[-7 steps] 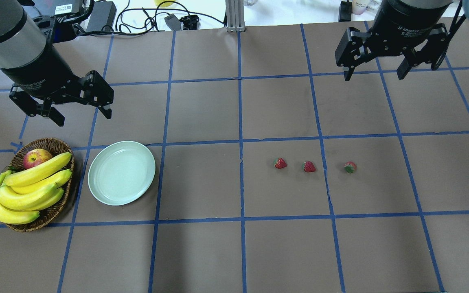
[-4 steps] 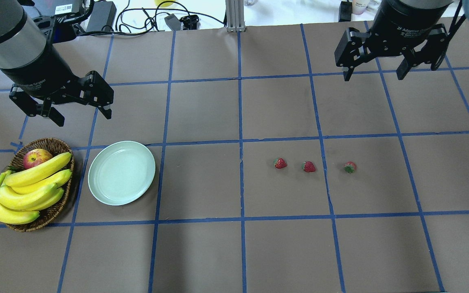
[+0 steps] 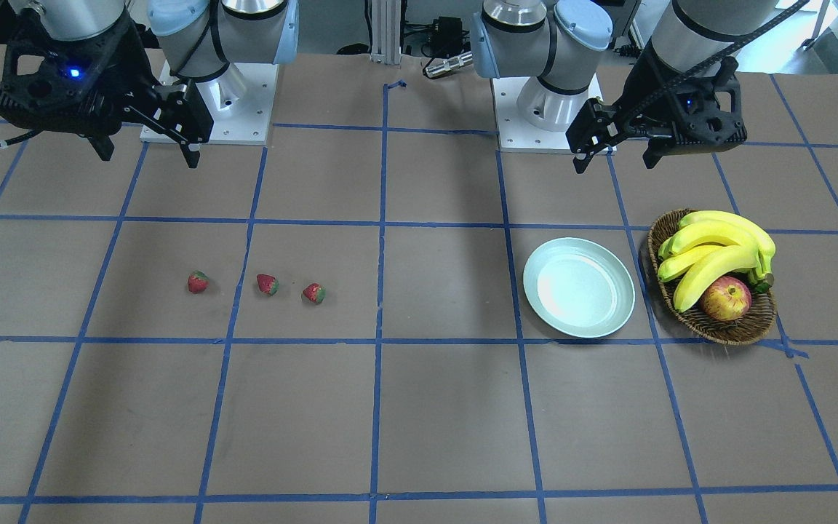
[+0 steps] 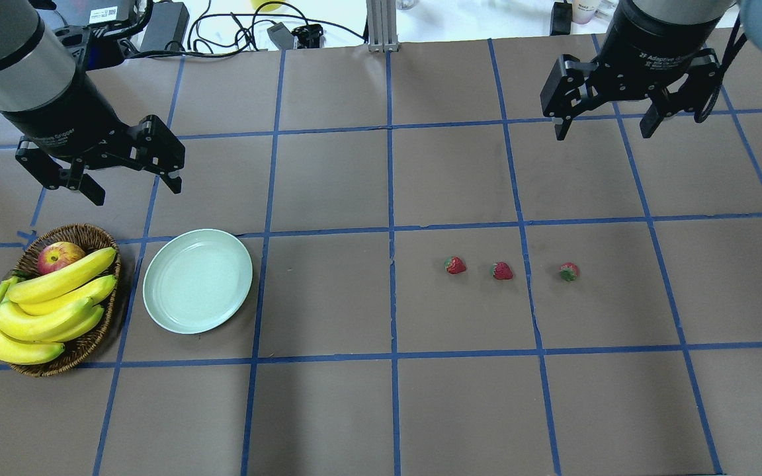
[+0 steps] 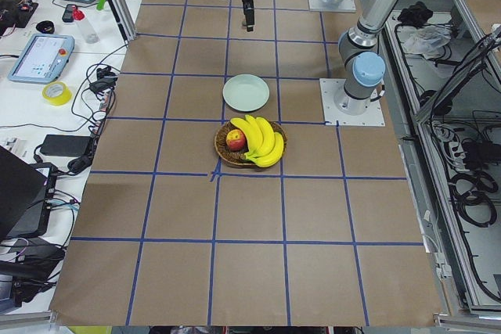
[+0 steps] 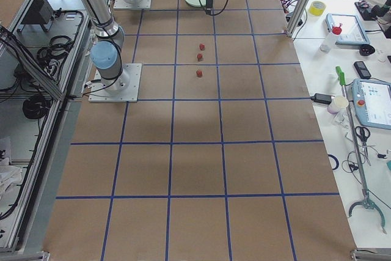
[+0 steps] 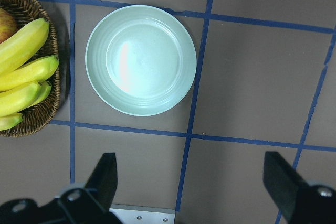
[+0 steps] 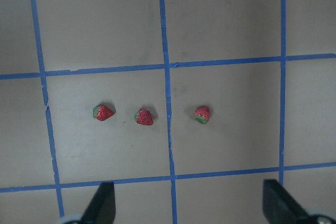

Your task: Collect all strawberries into plate

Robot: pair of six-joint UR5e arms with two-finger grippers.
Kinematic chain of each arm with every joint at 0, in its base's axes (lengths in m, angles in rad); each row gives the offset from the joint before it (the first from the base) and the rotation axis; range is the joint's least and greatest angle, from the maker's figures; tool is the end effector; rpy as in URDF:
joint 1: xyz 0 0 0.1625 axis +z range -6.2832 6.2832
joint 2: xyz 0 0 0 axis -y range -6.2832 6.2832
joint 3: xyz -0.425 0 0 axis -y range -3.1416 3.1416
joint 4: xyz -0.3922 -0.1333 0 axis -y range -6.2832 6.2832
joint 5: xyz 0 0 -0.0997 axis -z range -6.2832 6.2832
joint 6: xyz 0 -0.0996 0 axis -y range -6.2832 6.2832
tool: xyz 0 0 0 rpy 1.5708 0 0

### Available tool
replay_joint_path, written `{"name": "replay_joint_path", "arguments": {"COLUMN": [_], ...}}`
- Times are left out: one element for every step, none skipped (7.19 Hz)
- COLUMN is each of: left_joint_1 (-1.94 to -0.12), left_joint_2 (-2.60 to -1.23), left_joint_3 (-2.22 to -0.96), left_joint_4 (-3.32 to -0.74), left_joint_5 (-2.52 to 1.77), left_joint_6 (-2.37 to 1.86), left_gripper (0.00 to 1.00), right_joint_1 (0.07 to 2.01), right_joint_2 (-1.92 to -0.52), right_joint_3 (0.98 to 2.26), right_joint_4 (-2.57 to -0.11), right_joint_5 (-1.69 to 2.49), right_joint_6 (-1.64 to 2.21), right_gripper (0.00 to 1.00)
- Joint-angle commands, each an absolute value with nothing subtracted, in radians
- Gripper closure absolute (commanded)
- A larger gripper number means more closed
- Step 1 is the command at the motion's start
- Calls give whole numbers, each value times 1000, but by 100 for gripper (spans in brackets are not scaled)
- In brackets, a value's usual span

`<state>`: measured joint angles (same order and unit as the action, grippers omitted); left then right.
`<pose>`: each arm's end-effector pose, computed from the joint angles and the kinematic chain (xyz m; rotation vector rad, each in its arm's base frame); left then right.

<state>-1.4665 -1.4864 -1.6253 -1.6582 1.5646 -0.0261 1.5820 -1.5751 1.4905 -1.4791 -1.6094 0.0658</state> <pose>-0.0863 -0.4615 0.4925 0.2043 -3.1252 -0.0896 0.1349 -0.4865 0.5204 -0.0845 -3.1016 -0.0087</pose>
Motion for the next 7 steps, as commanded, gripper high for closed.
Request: {"name": "replay_joint_path", "arguments": {"left_joint_1": [-1466,-1466,-1466,-1466,-1466,-1465,-1466], "left_joint_2": [-1486,-1485,-1486,-1485,-1485,-1483,-1485], "left_joint_3": [-1626,-1626,-1626,-1626,-1626,-1625,-1626], "left_joint_4": [-1658,-1660,-1658,-1658,-1660,-1661,-1660], "left_joint_5": [1566,1566,1565,1565,1565,1566,1565], "left_joint_6": [-26,-26,-26,-26,-26,-25,-26], "left_gripper": [0,0,0,0,0,0,0], "right_joint_1": [1586,1609,1677,1725,1729,1750,1781], "right_joint_2": [-1528,-1496,-1453,-1403,-1369,-1317,-1292], "right_joint_3": [1503,1502,1503,1509,1519,1532,1564], "right_joint_4": [-1489,-1502,-1591,-1633,-1678,-1692,-1745], "right_joint_5": [-1597,-1594,-1595,-1592,-1589,-1551,-1546], "right_joint_6": [80,110,177,192,227,265,315], "right_gripper": [0,0,0,0,0,0,0]}}
